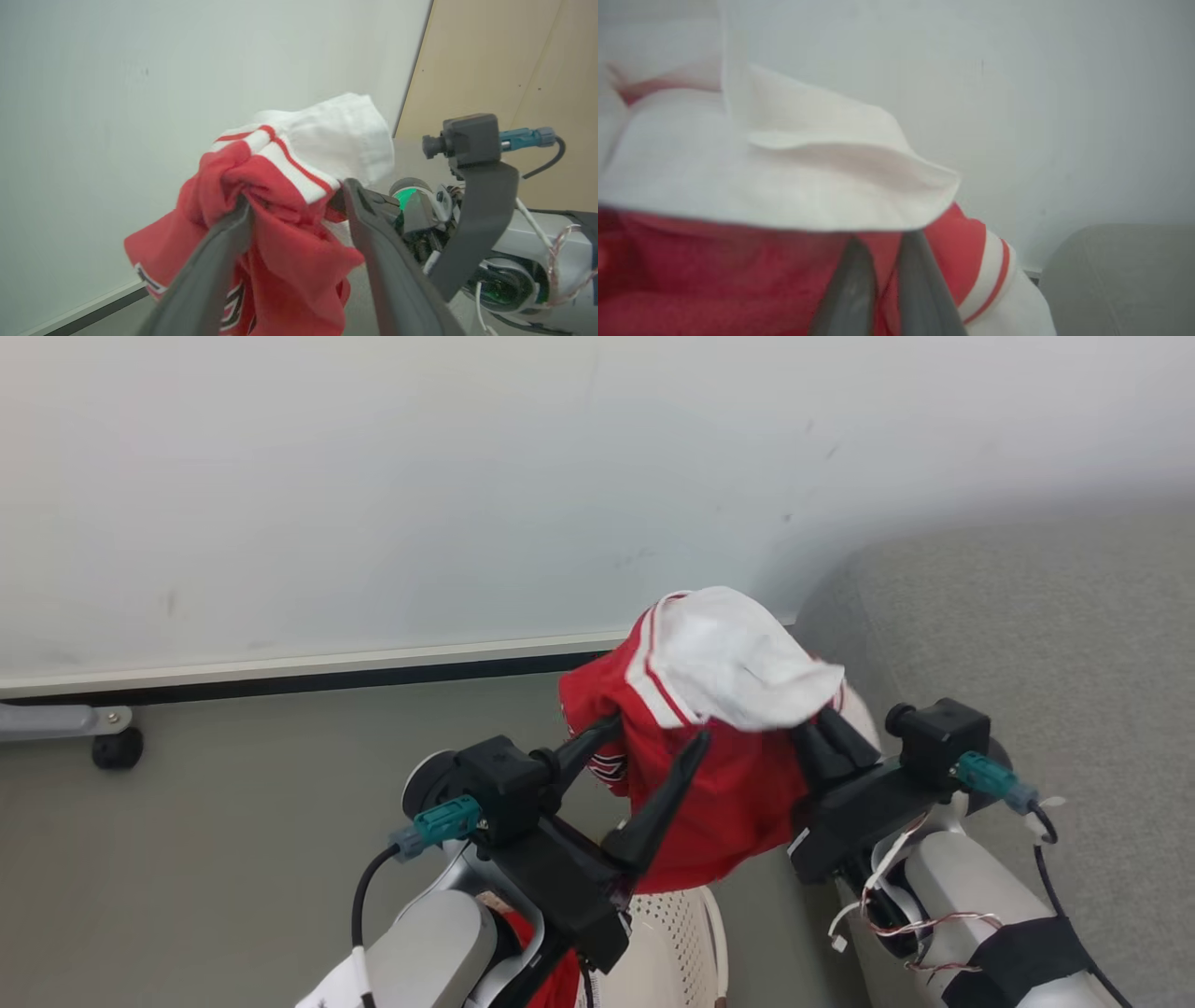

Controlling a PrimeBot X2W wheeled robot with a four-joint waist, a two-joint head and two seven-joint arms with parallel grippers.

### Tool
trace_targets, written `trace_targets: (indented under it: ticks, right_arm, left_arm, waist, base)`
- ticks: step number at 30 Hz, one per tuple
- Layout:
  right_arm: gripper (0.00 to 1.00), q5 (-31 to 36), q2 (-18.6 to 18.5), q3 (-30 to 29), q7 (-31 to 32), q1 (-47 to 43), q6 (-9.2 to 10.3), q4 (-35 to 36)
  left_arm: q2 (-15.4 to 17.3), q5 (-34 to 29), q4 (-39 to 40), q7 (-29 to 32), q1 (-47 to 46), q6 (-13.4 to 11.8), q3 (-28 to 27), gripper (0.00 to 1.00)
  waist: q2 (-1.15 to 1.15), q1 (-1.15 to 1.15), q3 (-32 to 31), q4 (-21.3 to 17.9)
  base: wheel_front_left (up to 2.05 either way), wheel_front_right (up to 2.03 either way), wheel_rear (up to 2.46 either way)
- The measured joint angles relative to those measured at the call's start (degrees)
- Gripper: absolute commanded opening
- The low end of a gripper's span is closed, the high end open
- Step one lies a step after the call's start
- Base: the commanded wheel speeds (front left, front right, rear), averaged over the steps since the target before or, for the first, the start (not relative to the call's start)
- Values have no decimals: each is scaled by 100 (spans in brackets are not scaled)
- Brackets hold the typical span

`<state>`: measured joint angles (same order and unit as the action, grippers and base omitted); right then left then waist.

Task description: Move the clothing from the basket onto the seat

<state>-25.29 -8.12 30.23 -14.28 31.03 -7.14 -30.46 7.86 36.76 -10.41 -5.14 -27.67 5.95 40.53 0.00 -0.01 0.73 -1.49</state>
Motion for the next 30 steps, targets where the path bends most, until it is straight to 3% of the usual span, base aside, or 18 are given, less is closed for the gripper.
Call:
trace_targets:
  ticks: [15,22,30]
  right_arm:
    - [0,49,-430,-697,-1,-232,91,865]
    - [0,63,-673,-1078,-1,-517,219,1351]
    - [0,0,-662,-1457,-2,-879,259,2138]
  left_arm:
    - [287,-9,145,0,258,-142,9,100]
    - [377,-80,265,-1,320,-140,56,100]
    - [505,-191,287,-1,320,-142,66,100]
  waist:
    - [0,0,77,-646]
    - [0,0,146,-1083]
    - [0,0,266,-1699]
  base:
    - [0,0,0]
    - [0,0,0]
    - [0,0,0]
